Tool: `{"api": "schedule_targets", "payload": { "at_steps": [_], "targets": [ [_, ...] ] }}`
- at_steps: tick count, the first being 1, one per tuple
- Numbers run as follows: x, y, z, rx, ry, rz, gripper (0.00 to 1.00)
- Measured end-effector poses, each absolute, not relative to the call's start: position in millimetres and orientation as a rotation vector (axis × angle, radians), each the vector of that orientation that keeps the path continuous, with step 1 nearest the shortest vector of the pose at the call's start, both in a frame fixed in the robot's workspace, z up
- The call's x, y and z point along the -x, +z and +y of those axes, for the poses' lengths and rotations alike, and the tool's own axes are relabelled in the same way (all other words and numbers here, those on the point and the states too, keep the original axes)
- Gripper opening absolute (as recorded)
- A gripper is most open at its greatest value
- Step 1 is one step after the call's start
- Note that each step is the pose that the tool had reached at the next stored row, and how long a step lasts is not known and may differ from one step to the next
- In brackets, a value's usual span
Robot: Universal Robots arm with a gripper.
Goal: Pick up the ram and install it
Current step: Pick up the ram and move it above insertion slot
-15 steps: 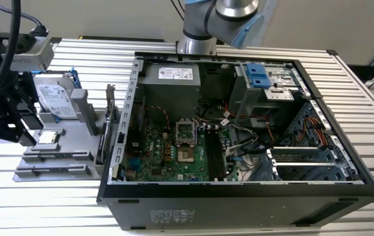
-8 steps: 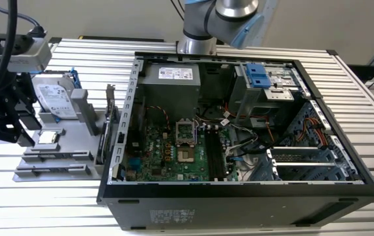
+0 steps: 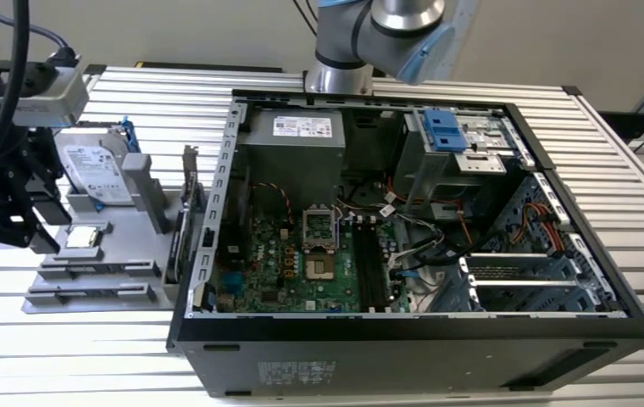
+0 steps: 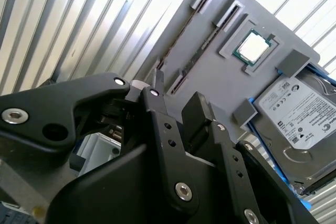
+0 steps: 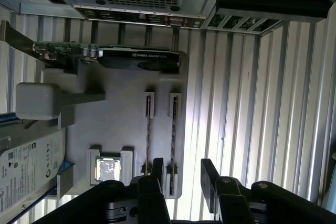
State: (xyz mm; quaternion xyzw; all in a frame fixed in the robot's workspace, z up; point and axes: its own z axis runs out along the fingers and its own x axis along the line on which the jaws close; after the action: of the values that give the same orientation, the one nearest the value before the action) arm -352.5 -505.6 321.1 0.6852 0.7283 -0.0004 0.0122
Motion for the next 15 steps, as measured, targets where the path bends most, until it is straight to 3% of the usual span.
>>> {"api": "schedule_targets", "payload": {
  "at_steps": [15],
  "targets": [
    [354.3, 307.9, -505.6, -2.124, -0.002, 2.282, 1.0]
  ]
}}
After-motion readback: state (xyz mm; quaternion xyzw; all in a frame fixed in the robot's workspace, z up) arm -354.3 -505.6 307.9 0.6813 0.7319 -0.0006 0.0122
